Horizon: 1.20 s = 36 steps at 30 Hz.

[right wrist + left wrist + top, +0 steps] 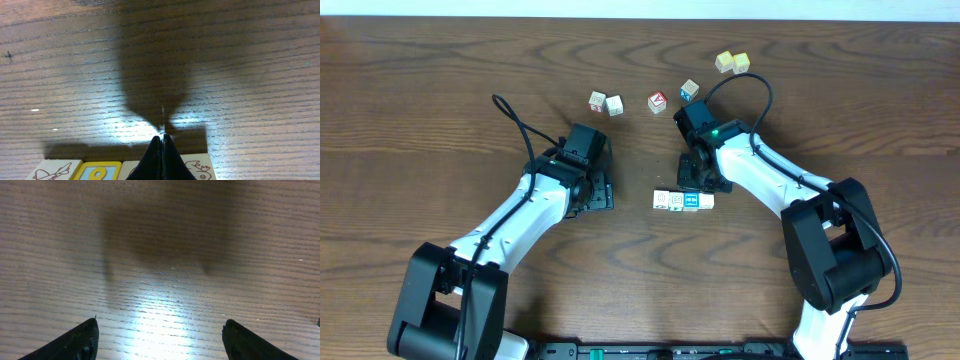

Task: Lift 4 blocks

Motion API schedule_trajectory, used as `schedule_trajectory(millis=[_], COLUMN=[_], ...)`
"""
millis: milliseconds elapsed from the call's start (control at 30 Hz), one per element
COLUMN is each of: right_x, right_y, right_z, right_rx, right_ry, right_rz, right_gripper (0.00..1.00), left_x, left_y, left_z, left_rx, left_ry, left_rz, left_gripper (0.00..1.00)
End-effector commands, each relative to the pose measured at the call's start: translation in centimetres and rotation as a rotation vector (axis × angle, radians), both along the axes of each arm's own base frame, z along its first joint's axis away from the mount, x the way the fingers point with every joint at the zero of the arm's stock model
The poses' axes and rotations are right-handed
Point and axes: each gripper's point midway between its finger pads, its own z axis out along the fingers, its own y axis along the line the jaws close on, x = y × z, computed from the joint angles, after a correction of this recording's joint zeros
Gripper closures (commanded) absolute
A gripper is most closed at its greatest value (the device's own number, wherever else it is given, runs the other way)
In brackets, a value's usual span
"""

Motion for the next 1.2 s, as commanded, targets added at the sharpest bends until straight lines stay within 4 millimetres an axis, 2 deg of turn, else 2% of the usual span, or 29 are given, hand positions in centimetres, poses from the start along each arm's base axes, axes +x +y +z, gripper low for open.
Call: schedule_trajectory(millis=[0,1167], right_x=[0.05,0.33], right_y=[0.60,0.72], right_z=[0.11,0.16], right_rx=[0.013,0.031], right_ry=[0.001,-0.004], right_rz=[0.010,-0.002], right_gripper=[0.99,0.99], left_x=[-0.25,-0.23], left_y=[0.41,0.41], left_z=[-0.27,-0.27], left_rx=[0.013,0.013], left_ry=[0.007,0.006], left_rz=[0.018,0.018], left_gripper=[0.21,0.20])
